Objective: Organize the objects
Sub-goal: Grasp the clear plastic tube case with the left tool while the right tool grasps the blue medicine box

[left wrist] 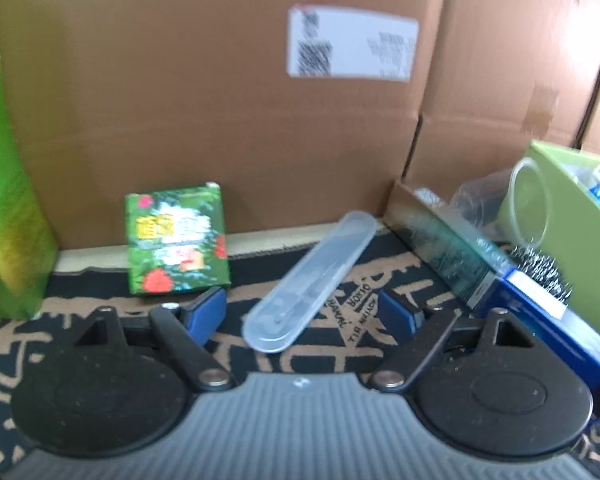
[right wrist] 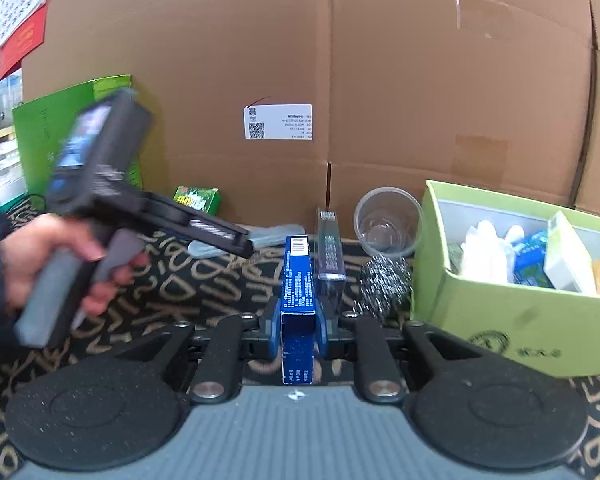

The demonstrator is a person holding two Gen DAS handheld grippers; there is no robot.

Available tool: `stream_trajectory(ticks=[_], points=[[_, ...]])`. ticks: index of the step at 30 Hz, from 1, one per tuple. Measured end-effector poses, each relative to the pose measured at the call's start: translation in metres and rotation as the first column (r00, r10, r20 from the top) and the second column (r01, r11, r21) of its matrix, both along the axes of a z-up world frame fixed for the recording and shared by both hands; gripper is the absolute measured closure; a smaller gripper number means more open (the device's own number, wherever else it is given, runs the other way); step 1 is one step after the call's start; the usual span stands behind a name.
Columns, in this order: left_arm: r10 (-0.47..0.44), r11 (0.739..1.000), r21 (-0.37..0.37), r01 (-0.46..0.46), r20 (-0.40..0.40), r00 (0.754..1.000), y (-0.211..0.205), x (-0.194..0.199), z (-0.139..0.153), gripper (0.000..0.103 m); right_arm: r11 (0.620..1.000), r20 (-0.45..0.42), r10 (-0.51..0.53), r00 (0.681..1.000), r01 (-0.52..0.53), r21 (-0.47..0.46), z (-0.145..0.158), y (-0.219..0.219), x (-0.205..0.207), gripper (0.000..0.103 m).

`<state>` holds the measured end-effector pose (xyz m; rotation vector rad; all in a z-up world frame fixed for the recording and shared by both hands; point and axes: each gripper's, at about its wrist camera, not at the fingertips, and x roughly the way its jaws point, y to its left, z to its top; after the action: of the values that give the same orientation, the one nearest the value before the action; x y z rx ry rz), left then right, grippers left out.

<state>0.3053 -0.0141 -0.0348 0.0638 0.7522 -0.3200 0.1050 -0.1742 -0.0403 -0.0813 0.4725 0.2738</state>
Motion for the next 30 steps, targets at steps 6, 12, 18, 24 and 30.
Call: stream_trajectory(ticks=[6,12,18,24,30], points=[[-0.009,1.000,0.000,0.009,-0.021,1.000,0.001,-0.024,0.004,0.076,0.997,0.039,0.057,0.998,-0.056,-0.047,-0.002,-0.002,-0.026,0.083],[0.030,1.000,-0.007,-0.030,-0.039,0.999,0.027,-0.108,0.008,0.076,0.976,0.041,0.192,0.981,-0.187,-0.114,-0.013,0.013,-0.057,0.083],[0.083,0.996,-0.038,-0.084,-0.034,0.996,0.060,-0.186,0.020,0.073,0.961,-0.017,0.276,0.961,-0.276,0.005,-0.013,0.017,-0.079,0.065],[0.121,0.992,-0.036,-0.122,-0.022,0.992,0.068,-0.187,0.023,0.059,0.968,-0.043,0.247,0.968,-0.245,0.052,-0.011,0.032,-0.076,0.040],[0.078,0.997,-0.008,-0.078,-0.030,0.997,0.055,-0.169,0.018,0.052,0.952,-0.074,0.292,0.954,-0.297,-0.071,-0.022,0.052,-0.057,0.033]])
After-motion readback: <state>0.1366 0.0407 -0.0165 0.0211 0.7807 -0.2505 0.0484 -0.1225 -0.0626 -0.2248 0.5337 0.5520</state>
